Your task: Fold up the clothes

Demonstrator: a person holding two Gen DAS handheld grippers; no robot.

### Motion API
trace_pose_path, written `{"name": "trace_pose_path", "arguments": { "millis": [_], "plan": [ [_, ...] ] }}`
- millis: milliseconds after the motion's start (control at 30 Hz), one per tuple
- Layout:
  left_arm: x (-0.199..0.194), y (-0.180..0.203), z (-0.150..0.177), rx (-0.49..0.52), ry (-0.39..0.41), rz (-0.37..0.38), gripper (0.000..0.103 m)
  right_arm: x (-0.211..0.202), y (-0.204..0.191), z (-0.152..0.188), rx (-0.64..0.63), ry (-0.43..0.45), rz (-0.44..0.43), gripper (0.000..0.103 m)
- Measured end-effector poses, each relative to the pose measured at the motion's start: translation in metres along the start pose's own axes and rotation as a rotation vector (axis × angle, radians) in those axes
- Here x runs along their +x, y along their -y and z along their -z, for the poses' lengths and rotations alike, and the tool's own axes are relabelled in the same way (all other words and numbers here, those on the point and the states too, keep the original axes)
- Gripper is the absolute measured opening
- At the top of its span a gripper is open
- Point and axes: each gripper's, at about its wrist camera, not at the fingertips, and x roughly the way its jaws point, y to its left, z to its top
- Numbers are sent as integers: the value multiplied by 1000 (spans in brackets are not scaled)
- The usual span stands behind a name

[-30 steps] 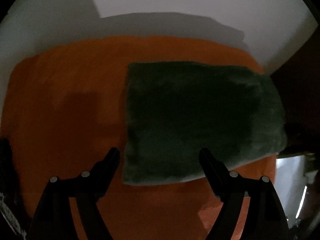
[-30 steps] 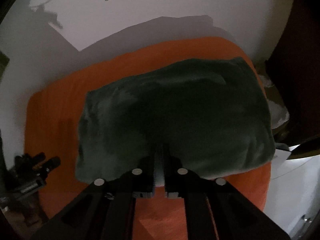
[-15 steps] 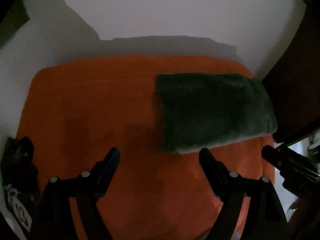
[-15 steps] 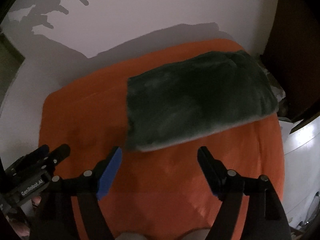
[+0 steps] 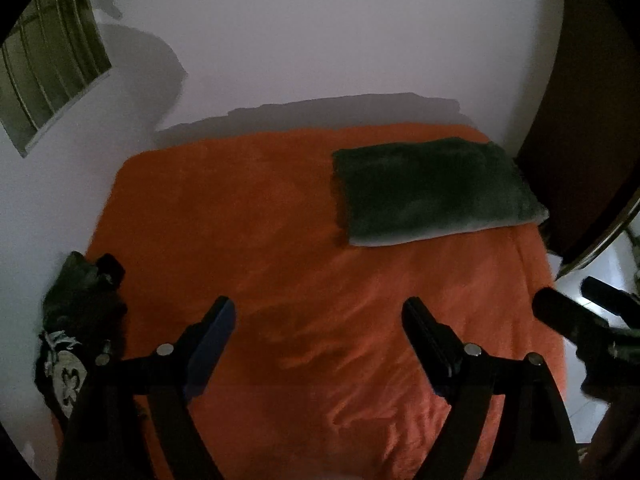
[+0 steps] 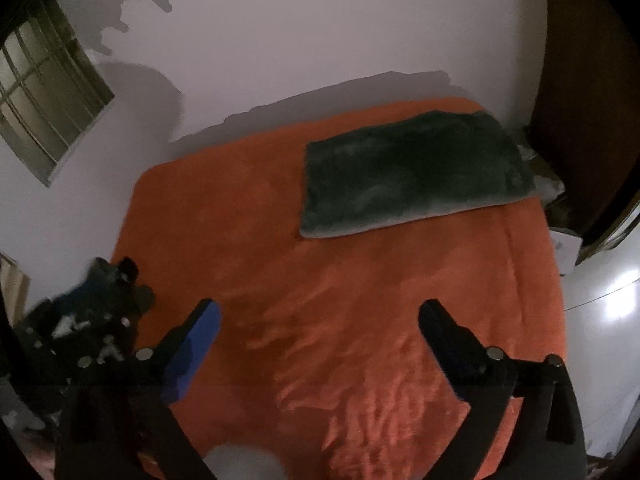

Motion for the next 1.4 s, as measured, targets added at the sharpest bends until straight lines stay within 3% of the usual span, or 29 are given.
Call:
{"name": "trace_pose_path", "arguments": {
  "millis": [167, 300, 367, 500, 567, 667, 833, 967, 1067, 1233, 1400],
  "plan": [
    [26, -5, 12, -44, 52, 21, 86, 30, -4, 15, 1, 40, 46, 101],
    [64, -16, 40, -128, 10, 63, 86, 58, -13, 35, -34, 59, 70, 101],
    [78, -12, 55, -117, -22, 98, 86, 68, -18, 46, -91, 47, 79, 101],
    [78, -2, 92, -58, 6, 110, 86, 74, -23, 74, -123, 60, 111, 101],
    [71, -4, 111, -13, 26, 87, 86, 79, -23, 91, -114, 50, 104, 101],
    [71, -17, 140, -29, 35, 72, 86, 83, -25, 114, -74, 21, 87, 101],
    [86, -31, 181, -6, -33, 48, 86, 73, -30, 142, 12, 39, 105, 101],
    [83, -37, 190, -32, -36, 23, 86, 58, -34, 156, -7, 70, 120, 101],
    [74, -37, 191, -59, -14, 72, 86, 52, -30, 162, -18, 76, 135, 101],
    [55, -35, 190, -88, 95, 122, 86, 43, -10, 161, -4, 99, 132, 101],
    [43, -28, 188, -82, 176, 95, 86, 41, 5, 162, -2, 116, 136, 101]
  ]
}}
